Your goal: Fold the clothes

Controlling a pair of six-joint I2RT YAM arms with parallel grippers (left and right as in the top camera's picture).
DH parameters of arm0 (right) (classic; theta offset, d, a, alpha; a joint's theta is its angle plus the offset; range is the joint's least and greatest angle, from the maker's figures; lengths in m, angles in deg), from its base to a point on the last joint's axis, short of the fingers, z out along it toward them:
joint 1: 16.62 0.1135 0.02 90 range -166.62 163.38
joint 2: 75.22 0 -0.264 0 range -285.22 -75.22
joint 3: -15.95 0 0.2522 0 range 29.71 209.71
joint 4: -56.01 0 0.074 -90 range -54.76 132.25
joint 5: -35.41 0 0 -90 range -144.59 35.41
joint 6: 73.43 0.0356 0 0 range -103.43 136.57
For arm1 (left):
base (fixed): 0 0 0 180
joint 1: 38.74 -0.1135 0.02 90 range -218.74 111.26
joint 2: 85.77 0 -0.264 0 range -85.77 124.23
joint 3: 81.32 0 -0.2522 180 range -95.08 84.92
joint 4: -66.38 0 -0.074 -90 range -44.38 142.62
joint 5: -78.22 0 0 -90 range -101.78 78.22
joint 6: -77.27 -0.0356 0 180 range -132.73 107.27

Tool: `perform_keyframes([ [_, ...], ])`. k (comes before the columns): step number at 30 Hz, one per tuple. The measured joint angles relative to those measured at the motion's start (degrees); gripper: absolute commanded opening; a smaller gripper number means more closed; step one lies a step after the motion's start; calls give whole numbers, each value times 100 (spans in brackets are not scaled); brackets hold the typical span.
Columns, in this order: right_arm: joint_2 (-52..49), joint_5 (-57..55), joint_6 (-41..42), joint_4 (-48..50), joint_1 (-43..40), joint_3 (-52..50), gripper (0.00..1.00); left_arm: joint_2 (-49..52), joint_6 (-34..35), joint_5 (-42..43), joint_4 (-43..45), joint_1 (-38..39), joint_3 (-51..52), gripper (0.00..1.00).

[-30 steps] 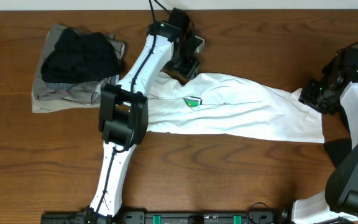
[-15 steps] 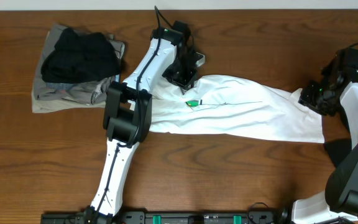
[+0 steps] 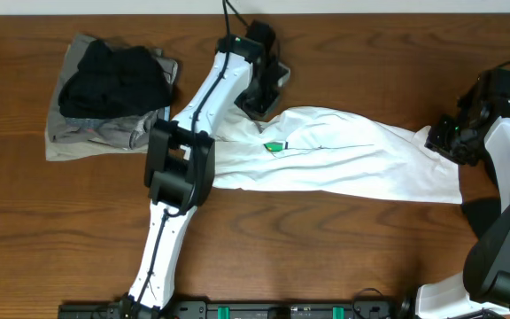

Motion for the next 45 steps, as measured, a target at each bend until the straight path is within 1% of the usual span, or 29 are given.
perform_keyframes([
  [5, 0, -2, 0, -2, 0, 0, 34, -348, 26, -243, 184, -7, -59, 7],
  [6, 0, -2, 0, 0, 0, 0, 35, -380, 46, -256, 140, -11, -76, 16],
  [7, 0, -2, 0, -2, 0, 0, 35, -407, 63, -264, 52, -11, -90, 27],
  [8, 0, -2, 0, -2, 0, 0, 34, -422, 74, -247, -63, -15, -96, 33],
  [10, 0, -2, 0, -2, 0, 0, 35, -424, 138, -168, -199, -22, -81, 41],
  [13, 0, 0, 0, 0, 0, 0, 34, -424, 162, -57, -216, -28, 72, 49],
  [18, 0, -2, 0, -7, 0, 0, 34, -385, 175, 13, -284, -33, 442, 50],
  [23, 0, -2, 0, -7, 0, 0, 34, -348, 175, 120, -455, -33, 752, 49],
  [24, 0, -2, 0, -7, 0, 0, 34, -348, 177, 170, -481, -33, 800, 44],
  [26, 0, -2, 0, -7, 0, 0, 34, -348, 210, 293, -551, -33, 879, 37],
  [28, 0, -2, 0, -9, 0, 0, 34, -348, 212, 382, -605, -33, 953, 24],
  [29, 0, -2, 0, -7, 0, 0, 34, -348, 225, 420, -632, -33, 986, 15],
  [30, 0, -2, 0, -7, 0, 0, 34, -345, 249, 437, -660, -33, 1003, 8],
  [31, 0, -2, 0, -7, 0, 0, 34, -337, 278, 457, -675, -33, 1008, 6],
  [37, 0, -2, 0, -7, 0, 0, 34, -315, 256, 424, -702, -44, 872, 6],
  [45, 0, 0, 0, -9, 0, 0, 34, -284, 258, 313, -525, -232, -125, 6],
])
